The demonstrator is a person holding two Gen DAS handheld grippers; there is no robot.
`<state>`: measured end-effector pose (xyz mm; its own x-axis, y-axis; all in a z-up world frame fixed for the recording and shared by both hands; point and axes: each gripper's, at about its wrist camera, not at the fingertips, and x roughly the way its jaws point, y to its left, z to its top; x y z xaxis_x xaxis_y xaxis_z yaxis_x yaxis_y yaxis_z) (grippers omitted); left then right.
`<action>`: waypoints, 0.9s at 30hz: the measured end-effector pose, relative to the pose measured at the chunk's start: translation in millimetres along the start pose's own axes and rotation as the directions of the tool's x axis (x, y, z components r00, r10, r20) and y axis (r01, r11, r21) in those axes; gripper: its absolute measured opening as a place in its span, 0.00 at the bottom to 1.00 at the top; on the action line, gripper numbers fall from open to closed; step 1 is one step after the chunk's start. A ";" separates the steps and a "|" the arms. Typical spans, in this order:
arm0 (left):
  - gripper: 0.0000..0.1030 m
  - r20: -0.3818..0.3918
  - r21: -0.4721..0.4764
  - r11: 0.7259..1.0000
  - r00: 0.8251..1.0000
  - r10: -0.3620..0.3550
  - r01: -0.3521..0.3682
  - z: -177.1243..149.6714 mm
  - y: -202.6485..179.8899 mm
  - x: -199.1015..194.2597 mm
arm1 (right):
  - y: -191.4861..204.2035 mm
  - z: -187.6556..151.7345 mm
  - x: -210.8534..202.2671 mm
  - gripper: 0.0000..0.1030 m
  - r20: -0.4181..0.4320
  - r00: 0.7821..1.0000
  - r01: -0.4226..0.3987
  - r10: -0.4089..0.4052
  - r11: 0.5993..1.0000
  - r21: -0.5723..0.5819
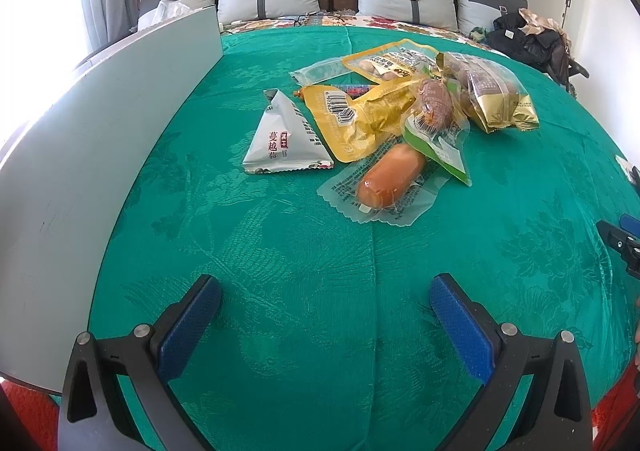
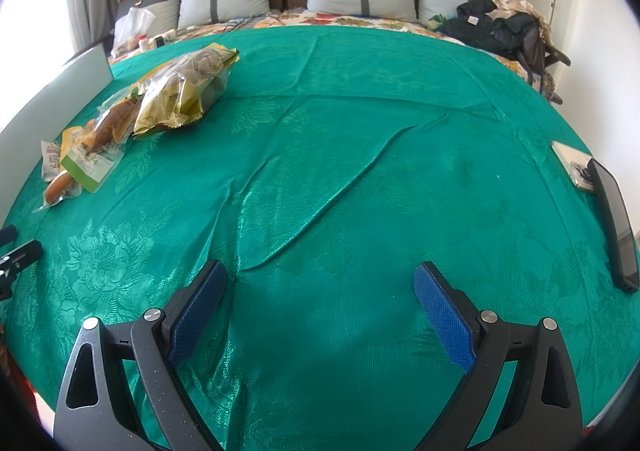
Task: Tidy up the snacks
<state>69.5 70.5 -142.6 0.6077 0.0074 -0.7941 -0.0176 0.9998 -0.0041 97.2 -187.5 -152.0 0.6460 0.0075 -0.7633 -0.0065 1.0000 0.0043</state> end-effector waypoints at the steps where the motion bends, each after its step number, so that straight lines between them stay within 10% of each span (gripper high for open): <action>1: 1.00 0.000 0.000 1.000 1.000 0.000 0.000 0.1 -0.1 0.1 | 0.0 -0.2 0.0 0.94 0.000 1.000 0.000 0.000 1.000 0.000; 27: 1.00 -0.013 0.002 1.000 1.000 -0.003 0.003 2.7 -0.1 2.7 | -0.3 0.6 0.5 0.94 0.000 1.000 0.000 0.000 1.000 0.000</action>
<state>73.3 70.5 -143.2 0.5975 0.0043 -0.8018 -0.0143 0.9999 -0.0052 98.0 -187.8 -152.0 0.6463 0.0077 -0.7631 -0.0065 1.0000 0.0046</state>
